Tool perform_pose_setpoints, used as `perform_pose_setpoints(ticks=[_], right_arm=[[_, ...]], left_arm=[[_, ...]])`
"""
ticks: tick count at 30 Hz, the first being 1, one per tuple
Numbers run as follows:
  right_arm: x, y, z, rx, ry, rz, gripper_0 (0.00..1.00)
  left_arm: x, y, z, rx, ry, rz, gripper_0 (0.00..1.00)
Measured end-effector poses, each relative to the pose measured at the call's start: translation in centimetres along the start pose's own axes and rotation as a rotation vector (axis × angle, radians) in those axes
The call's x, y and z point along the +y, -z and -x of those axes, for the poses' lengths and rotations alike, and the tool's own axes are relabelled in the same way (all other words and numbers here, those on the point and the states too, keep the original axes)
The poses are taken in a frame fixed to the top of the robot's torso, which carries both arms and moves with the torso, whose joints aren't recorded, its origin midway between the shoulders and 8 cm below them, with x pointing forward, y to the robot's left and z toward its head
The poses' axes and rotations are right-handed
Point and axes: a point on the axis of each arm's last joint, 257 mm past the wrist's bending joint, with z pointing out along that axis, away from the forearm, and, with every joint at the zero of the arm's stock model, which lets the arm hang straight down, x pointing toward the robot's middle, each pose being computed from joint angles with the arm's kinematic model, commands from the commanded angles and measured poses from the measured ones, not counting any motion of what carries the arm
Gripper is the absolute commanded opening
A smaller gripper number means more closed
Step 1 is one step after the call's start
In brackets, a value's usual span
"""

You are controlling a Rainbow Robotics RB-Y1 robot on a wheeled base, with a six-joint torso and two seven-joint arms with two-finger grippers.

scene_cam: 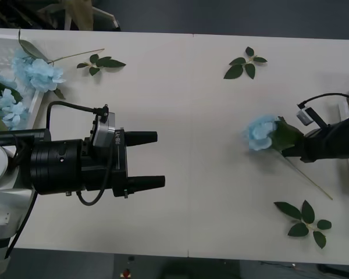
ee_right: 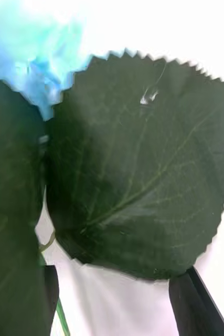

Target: Put the red flowers into the right box and the blue flowers into the left box

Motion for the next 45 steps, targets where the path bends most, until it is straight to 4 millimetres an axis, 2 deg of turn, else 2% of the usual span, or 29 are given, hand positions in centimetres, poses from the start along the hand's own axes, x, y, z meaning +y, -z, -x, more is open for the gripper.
perform_pose_setpoints(ticks=[6,12,14,19,26,31,32,33,34,35,37,40,45], right_arm=[[2.4,0.1,-0.1,-0.001,0.072,0.092,0.67],[2.0,0.2,-0.5,-0.008,0.141,0.096,0.67],[1.6,0.3,-1.0,-0.003,0.155,0.089,0.56],[0.5,-0.4,-2.0,0.002,0.14,0.056,0.0],[-0.7,-1.0,-1.8,-0.004,0.151,0.003,0.0],[-0.8,-1.0,-1.7,-0.007,0.151,-0.001,0.0],[-0.8,-1.0,-1.7,-0.007,0.151,-0.001,0.02],[-0.8,-1.0,-1.7,-0.009,0.149,0.0,0.17],[-0.7,-1.0,-1.5,-0.015,0.145,0.003,0.45],[-0.5,-1.0,-1.3,-0.022,0.139,0.009,0.67],[0.3,-0.8,-1.1,-0.032,0.124,0.044,0.81],[2.0,0.5,-0.5,-0.044,0.101,0.129,0.89],[2.9,4.4,2.5,-0.126,0.082,0.214,0.92]], left_arm=[[0.0,0.0,0.0,0.0,0.0,0.0,1.0],[0.0,0.0,0.0,0.0,0.0,0.0,1.0],[0.0,0.0,0.0,0.0,0.0,0.0,1.0],[0.0,0.0,0.0,0.0,0.0,0.0,1.0],[0.0,0.0,0.0,0.0,0.0,0.0,1.0],[0.0,0.0,0.0,0.0,0.0,0.0,1.0],[0.0,0.0,0.0,0.0,0.0,0.0,1.0],[0.0,0.0,0.0,0.0,0.0,0.0,1.0],[0.0,0.0,0.0,0.0,0.0,0.0,1.0],[0.0,0.0,0.0,0.0,0.0,0.0,1.0],[0.0,0.0,0.0,0.0,0.0,0.0,1.0],[0.0,0.0,0.0,0.0,0.0,0.0,1.0],[0.0,0.0,0.0,0.0,0.0,0.0,1.0]])
